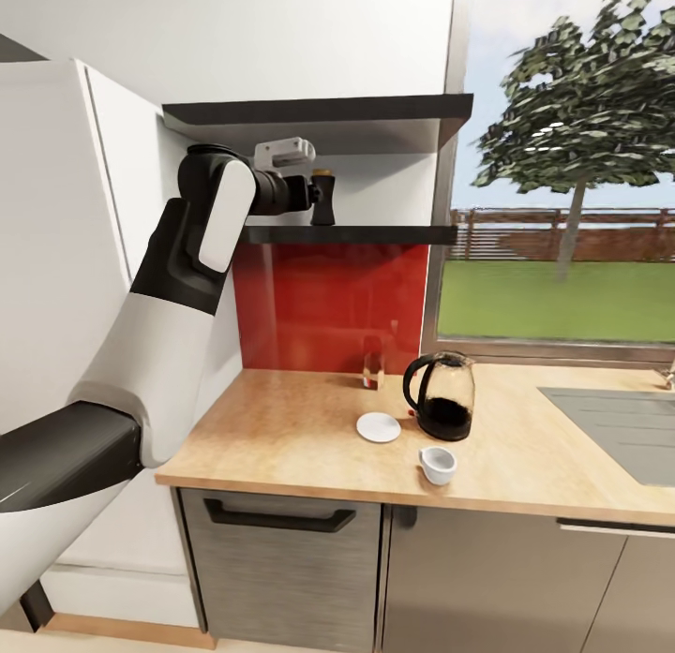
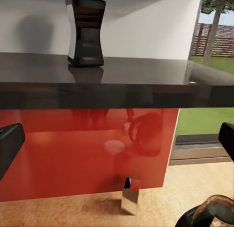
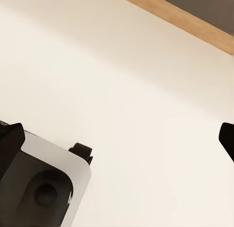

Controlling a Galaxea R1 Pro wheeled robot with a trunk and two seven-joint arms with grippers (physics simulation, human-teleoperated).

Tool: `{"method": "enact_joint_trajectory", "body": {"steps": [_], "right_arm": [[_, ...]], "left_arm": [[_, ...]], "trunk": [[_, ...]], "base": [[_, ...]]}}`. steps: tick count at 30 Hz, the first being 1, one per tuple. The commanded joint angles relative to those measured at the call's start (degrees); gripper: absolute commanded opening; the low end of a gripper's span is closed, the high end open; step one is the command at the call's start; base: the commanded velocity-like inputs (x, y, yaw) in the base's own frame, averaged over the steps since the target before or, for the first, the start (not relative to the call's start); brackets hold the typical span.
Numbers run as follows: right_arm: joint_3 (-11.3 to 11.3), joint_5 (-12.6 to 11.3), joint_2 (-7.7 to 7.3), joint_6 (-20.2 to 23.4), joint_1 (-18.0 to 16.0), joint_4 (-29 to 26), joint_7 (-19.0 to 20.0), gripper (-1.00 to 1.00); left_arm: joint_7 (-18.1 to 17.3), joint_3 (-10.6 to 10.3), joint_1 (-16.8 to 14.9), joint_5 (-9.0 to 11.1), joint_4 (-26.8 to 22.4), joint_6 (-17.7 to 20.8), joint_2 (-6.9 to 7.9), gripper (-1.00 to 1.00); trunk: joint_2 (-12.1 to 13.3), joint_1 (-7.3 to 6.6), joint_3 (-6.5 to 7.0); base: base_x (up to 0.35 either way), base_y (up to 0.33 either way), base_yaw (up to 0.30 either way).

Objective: Set up a coffee station on the kitchen countertop: keep the coffee maker on the countertop, move the bottle of coffee from the kitchen shelf to the counter next to the coffee maker, place a paper coffee filter on top of the coffee maker, put the saucer next to the coffee maker with the coffee cup on the saucer, and place the electric kettle next to the coffee maker.

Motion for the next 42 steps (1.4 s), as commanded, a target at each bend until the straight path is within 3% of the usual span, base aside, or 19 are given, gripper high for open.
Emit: {"method": "enact_joint_trajectory", "body": {"steps": [1,11,30,39,40,42], "right_arm": [[0.18,-0.19,0.01,-0.38,-0.10,0.22,0.21,1.00],[0.25,-0.16,0.01,-0.38,-0.10,0.23,0.21,1.00],[0.25,-0.15,0.01,-0.38,-0.10,0.23,0.21,1.00],[0.28,-0.10,0.03,-0.38,-0.10,0.25,0.21,1.00],[0.52,0.76,0.07,-0.38,-0.10,0.29,0.21,1.00],[1.76,5.01,0.19,-0.38,-0.04,0.39,0.21,1.00]], "left_arm": [[0.56,-0.04,-0.06,0.59,-0.02,0.12,0.00,1.00],[0.53,0.15,-0.04,0.60,-0.05,0.17,0.00,1.00],[0.54,0.30,-0.07,0.52,0.35,0.18,0.00,1.00],[0.49,0.37,-0.04,0.52,1.10,0.15,0.00,1.00],[0.48,0.36,-0.04,0.52,1.28,0.17,0.00,1.00],[0.48,0.35,-0.04,0.52,1.45,0.17,0.00,1.00]], "trunk": [[-0.07,0.02,-0.09],[-0.07,0.02,-0.09],[7.55,-4.15,3.32],[7.55,-4.15,3.32],[7.55,-4.15,3.32],[7.55,-4.15,3.32]], "base": [[0.059,-0.012,0.000],[0.016,-0.003,0.000],[0.000,0.000,0.000],[0.010,0.000,0.000],[0.151,0.000,0.000],[0.225,0.000,0.000]]}}
